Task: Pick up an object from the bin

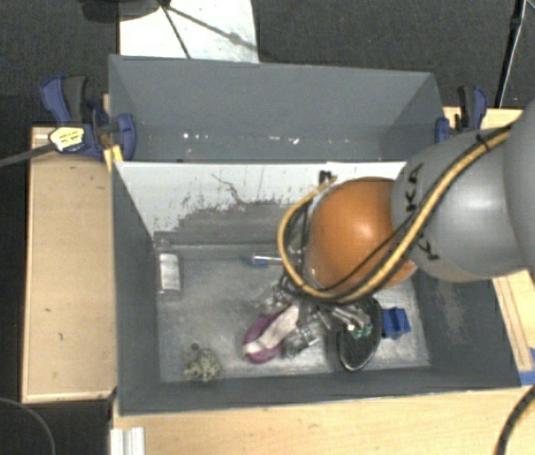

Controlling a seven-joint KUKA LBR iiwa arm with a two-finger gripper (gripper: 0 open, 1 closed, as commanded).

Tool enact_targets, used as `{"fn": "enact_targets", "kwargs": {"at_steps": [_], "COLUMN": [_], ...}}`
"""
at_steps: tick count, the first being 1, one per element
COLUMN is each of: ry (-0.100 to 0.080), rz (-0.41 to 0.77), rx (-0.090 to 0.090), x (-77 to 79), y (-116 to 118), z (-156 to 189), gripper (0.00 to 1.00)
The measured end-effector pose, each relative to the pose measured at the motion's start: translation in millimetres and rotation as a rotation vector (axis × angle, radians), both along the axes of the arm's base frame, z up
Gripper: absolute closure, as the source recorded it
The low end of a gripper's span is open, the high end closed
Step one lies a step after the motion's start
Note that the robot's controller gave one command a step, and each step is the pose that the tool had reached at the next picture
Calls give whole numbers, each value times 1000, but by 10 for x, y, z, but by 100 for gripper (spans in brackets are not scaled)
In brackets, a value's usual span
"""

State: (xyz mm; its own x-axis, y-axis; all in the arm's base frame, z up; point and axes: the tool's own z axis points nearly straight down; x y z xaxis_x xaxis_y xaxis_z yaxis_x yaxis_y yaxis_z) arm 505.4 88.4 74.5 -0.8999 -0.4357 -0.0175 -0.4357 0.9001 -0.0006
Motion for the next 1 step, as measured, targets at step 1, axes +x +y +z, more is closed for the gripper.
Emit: {"fn": "enact_targets", "kwargs": {"at_steps": [1], "ry": [7], "rz": [9], "rx": [-4], "x": [-87], "y": [247], "z": [1243], "gripper": [100]}}
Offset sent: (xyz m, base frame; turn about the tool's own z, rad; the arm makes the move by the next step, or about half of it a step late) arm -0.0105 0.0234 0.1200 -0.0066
